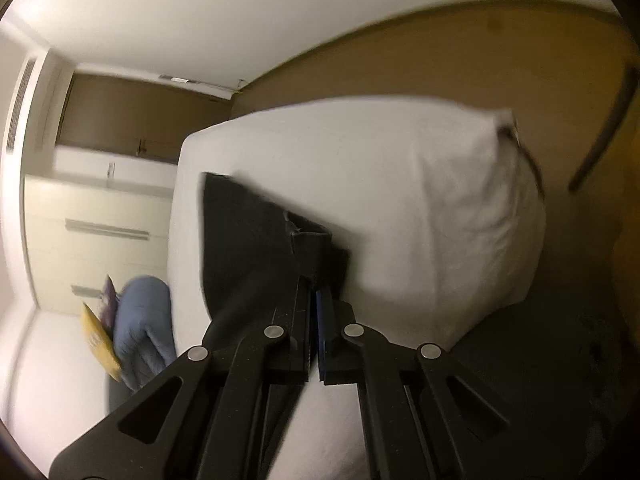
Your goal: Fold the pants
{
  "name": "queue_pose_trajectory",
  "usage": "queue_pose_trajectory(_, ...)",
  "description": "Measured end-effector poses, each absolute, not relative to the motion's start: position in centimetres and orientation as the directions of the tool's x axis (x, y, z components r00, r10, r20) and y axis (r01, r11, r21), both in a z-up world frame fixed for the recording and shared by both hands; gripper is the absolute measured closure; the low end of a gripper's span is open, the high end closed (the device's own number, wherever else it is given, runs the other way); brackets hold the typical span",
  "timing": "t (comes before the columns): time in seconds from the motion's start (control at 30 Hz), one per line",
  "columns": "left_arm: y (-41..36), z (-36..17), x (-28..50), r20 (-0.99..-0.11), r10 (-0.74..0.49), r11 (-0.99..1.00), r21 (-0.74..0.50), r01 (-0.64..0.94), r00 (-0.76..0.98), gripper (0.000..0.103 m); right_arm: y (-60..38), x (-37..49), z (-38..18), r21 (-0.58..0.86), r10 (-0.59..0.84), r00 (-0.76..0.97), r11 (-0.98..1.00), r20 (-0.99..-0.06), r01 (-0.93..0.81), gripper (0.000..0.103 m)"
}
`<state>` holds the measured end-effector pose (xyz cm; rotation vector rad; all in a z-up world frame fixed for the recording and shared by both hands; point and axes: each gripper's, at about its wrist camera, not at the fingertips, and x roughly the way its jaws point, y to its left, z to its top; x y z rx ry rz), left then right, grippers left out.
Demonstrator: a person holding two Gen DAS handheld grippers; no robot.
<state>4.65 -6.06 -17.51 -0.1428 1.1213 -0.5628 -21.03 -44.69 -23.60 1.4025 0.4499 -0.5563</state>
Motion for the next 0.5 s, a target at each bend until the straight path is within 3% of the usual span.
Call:
queue_pose_trajectory(0.07,-5.9,-17.8,4.8,-0.810,-0.500,0.850,-0.391,0.353,0.305,0.089,-44.4,-20.6,-23.7,0.779,-0.102,0.790,0.131,-0.604,0.613,0.103)
queue_pose_trajectory(0.17,-5.4,-18.0,5.1,-0.802,-0.518,0.842,-0.417,0.342,0.297,0.089,-44.5,-21.3,-22.2,0.783,-0.080,0.797,0.154,-0.598,0.603,0.095)
queue_pose_trajectory(0.3,-5.6,-17.9,4.9,-0.808,-0.508,0.848,-0.407,0.340,0.300,0.088,-44.5,-24.0,-20.0,0.787,-0.144,0.800,0.145,-0.583,0.600,0.050)
queue_pose_trajectory(0.5,-5.9,-17.6,4.6,-0.811,-0.501,0.850,-0.395,0.350,0.302,0.083,-44.2,-23.1,-22.5,0.852,-0.059,0.856,0.082,-0.514,0.517,0.051)
